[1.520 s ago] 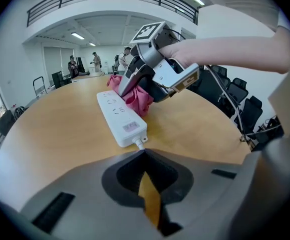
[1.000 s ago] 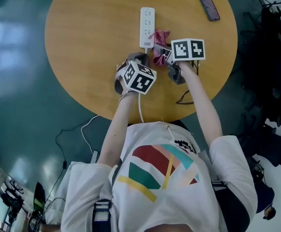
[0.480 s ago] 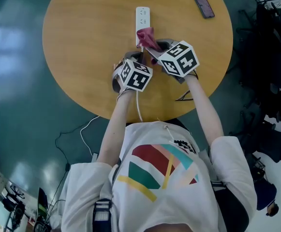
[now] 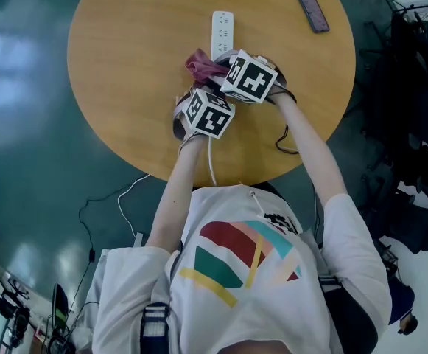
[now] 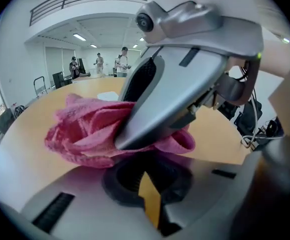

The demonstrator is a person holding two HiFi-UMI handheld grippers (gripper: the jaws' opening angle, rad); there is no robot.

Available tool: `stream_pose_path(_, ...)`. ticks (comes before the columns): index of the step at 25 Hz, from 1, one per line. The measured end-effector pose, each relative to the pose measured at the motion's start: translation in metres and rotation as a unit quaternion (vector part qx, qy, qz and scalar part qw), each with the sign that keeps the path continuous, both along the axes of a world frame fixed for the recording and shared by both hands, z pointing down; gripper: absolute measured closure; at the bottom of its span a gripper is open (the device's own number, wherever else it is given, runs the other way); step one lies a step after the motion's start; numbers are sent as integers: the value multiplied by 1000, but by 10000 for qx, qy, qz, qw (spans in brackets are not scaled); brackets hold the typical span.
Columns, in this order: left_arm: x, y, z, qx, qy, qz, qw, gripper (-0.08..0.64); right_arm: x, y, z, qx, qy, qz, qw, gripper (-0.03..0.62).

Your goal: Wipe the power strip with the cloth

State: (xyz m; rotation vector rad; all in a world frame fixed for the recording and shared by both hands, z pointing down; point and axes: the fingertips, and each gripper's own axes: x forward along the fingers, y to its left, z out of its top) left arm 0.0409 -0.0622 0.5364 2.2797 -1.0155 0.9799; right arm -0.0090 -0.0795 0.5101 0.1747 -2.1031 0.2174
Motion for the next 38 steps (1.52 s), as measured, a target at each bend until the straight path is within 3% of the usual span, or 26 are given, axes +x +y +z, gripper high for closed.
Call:
stream_pose_path(6, -2, -1, 1, -6, 35, 5, 10000, 531, 21, 3, -1, 202, 79, -1, 9998, 552)
stream_pose_path(12, -3, -1, 4, -18, 51, -1, 10000, 531, 80, 5, 21, 560, 996, -144, 9933, 552)
stream_pose_path(18, -3, -1, 2, -24, 78, -3, 10000, 531, 102, 6, 17, 546, 1006, 101, 9934, 552)
stream_pose_path(21, -1, 1, 1, -30, 77, -5, 10000, 531, 99, -2, 1, 883, 977, -160, 9912, 552)
stream_pose_path(24, 1, 1, 3, -19, 54, 3, 10000, 531, 90, -22, -20, 1641, 945, -989, 9769, 552)
stream_pose_path(26, 2, 0, 4, -13, 69, 13, 10000, 531, 81, -33, -31, 2118, 1049, -1867, 9536, 554)
stream_pose_path(28, 5, -2, 5, -11, 102, 12, 9999, 531, 75, -39, -36, 2356, 1362, -2824, 9199, 552)
stream_pose_path(30, 5, -3, 7, -7, 110, 5, 9999, 531, 66, -42, -36, 2550, 1761, -3935, 8655, 552)
stream_pose_path(33, 0, -1, 5, 35, 136, -28, 9999, 531, 43, -47, -31, 2897, 2250, -5460, 7532, 552)
stream_pose_path(34, -2, 1, 3, 46, 164, -54, 9998, 531, 34, -47, -29, 2946, 2297, -5835, 7211, 552)
stream_pose_path(35, -4, 3, 0, 47, 196, -88, 9998, 531, 23, -45, -28, 2931, 2281, -6136, 6968, 554)
stream_pose_path(36, -6, 4, -2, 38, 228, -123, 9997, 531, 13, -42, -26, 2859, 2214, -6375, 6804, 554)
stream_pose_path(38, -10, 3, -4, 30, 283, -148, 9995, 531, -7, -35, -24, 2639, 2021, -6737, 6601, 554)
